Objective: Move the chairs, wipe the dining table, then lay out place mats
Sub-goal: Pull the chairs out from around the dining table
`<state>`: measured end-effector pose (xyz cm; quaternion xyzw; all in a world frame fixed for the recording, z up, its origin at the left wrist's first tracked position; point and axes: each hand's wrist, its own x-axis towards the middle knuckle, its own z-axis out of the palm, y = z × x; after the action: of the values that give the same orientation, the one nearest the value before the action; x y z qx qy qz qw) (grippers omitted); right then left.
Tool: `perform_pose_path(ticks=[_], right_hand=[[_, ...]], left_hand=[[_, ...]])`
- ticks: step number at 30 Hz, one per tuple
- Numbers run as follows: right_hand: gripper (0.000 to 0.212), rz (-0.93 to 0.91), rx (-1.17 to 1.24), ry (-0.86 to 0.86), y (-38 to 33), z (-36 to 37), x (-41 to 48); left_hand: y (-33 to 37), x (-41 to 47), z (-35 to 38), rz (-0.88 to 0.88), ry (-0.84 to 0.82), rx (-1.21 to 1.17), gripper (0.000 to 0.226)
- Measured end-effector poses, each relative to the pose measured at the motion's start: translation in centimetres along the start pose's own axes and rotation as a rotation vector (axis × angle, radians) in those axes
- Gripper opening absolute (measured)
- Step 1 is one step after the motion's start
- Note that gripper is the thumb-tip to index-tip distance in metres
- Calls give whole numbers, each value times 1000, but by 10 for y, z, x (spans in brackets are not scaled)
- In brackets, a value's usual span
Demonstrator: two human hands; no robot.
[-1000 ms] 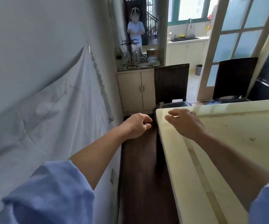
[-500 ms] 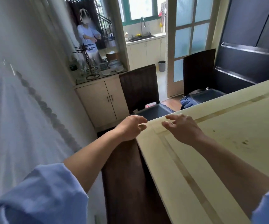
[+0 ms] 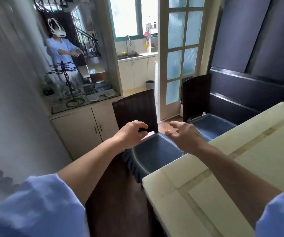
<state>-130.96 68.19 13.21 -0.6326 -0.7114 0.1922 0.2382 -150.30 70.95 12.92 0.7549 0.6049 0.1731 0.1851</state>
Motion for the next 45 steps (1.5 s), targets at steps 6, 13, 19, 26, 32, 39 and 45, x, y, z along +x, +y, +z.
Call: perform_pose_path(ticks=[6, 13, 19, 26, 32, 39, 45], right_hand=[[53, 37, -33, -2, -29, 24, 83], [54, 13, 1, 10, -52, 62, 197], [55, 33, 4, -42, -72, 95, 302], [56, 89, -59, -84, -84, 128, 391], [56, 137, -80, -117, -94, 169, 460], [49, 182, -55, -183, -98, 226, 524], [46, 203, -78, -198, -88, 247, 554]], left_hand=[[-58, 73, -28, 5, -4, 10, 35], [-123, 165, -50, 8, 12, 19, 36], [-184, 254, -71, -55, 19, 27, 37], [-252, 346, -73, -104, -26, -15, 42], [-309, 421, -59, -114, -103, -100, 49], [-359, 488, -38, -127, -171, -106, 50], [-377, 522, -13, -156, -202, -190, 45]])
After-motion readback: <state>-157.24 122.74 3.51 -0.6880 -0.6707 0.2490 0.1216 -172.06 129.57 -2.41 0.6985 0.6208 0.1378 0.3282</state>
